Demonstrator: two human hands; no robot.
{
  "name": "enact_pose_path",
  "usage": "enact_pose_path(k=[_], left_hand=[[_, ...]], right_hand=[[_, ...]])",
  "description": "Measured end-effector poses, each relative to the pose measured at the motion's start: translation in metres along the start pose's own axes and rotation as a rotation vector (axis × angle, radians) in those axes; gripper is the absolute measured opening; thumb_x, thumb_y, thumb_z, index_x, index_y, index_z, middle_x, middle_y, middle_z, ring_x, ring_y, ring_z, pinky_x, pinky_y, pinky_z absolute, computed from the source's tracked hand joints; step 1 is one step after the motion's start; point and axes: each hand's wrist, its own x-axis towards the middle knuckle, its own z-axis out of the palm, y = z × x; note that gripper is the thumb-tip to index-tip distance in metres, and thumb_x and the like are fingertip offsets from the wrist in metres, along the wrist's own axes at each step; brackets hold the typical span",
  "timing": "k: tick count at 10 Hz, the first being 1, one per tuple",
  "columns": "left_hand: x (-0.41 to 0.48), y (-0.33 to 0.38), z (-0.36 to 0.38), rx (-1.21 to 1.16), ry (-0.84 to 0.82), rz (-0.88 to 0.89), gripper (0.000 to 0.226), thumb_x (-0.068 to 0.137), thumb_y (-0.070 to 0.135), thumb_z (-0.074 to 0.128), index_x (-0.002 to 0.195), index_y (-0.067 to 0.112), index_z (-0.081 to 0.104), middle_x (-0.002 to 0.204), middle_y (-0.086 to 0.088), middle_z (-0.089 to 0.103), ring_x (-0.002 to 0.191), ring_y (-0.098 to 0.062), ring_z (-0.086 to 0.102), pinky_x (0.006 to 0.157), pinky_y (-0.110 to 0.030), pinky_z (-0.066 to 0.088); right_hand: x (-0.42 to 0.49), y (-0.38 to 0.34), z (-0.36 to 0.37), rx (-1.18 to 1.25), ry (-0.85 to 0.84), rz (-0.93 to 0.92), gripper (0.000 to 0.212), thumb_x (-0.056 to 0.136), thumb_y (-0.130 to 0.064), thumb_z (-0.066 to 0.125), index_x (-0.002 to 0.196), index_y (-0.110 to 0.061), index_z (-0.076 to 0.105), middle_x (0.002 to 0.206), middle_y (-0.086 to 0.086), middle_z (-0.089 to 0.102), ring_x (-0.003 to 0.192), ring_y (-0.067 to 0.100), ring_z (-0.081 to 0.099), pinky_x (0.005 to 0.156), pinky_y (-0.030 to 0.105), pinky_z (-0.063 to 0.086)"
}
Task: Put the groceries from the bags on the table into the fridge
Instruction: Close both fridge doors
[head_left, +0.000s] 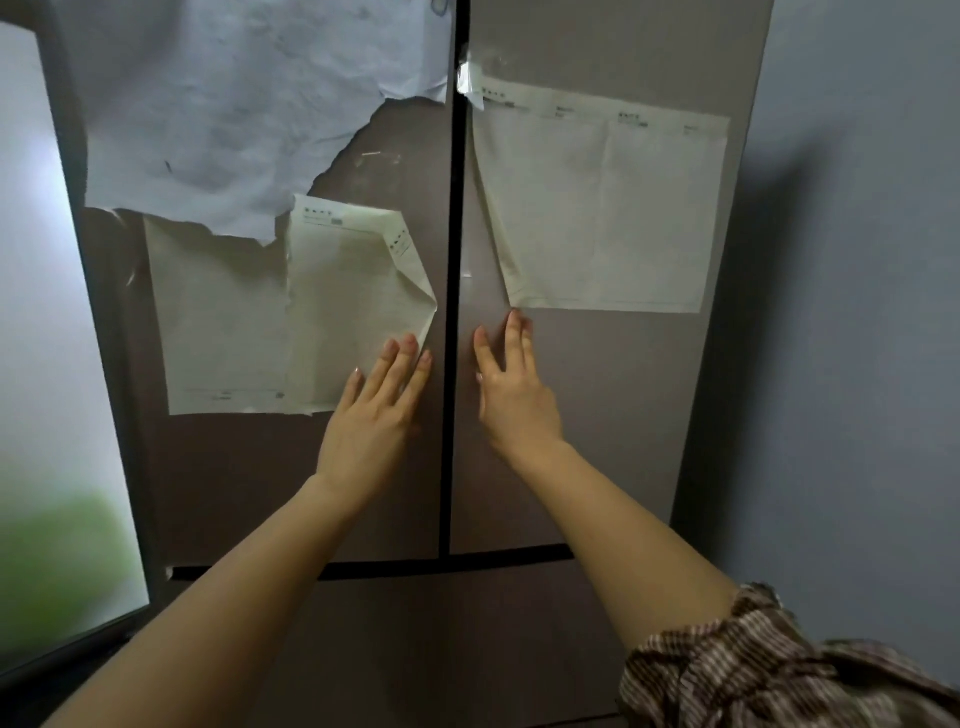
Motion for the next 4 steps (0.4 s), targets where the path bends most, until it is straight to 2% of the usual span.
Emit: enact_pose_path(k=[1, 2, 3, 4], left_hand=[[-0.001, -0.001, 0.004, -0.001, 0.012, -0.004, 0.088, 0.077, 0.014, 0.075, 0.149, 0.011, 0.024, 0.157, -0.013, 0.016, 0.144, -0.031, 0.017, 0.108, -0.053, 0.034], [-0.001, -0.001, 0.006, -0.013, 0.024, 0.013, 0.090, 0.076, 0.012, 0.076, 0.149, 0.010, 0.024, 0.157, -0.013, 0.015, 0.144, -0.032, 0.017, 0.108, -0.054, 0.033], [-0.003, -0.002, 0.008, -0.039, 0.055, 0.020, 0.088, 0.077, 0.013, 0.074, 0.149, 0.008, 0.024, 0.157, -0.014, 0.013, 0.144, -0.033, 0.015, 0.109, -0.054, 0.029], [-0.002, 0.005, 0.008, -0.097, 0.045, -0.025, 0.085, 0.085, 0.027, 0.067, 0.151, 0.008, 0.018, 0.158, -0.012, 0.005, 0.146, -0.030, 0.004, 0.112, -0.052, 0.019]], right_hand=[[0.003, -0.001, 0.010, -0.007, 0.007, 0.007, 0.068, 0.098, -0.005, 0.041, 0.154, -0.018, 0.004, 0.158, 0.017, -0.019, 0.146, 0.032, -0.017, 0.099, 0.038, 0.045], [0.000, 0.001, 0.011, -0.009, 0.021, -0.009, 0.068, 0.098, -0.007, 0.043, 0.154, -0.019, 0.005, 0.158, 0.018, -0.016, 0.146, 0.033, -0.014, 0.099, 0.037, 0.045], [-0.004, 0.004, 0.001, 0.063, -0.001, -0.024, 0.062, 0.101, -0.023, 0.042, 0.154, -0.021, 0.008, 0.160, 0.014, -0.011, 0.148, 0.027, -0.009, 0.111, 0.036, 0.032], [-0.011, 0.007, -0.019, 0.397, 0.045, 0.051, 0.061, 0.097, -0.031, 0.052, 0.151, -0.026, 0.024, 0.160, 0.003, 0.016, 0.147, 0.017, 0.015, 0.117, 0.037, 0.024]])
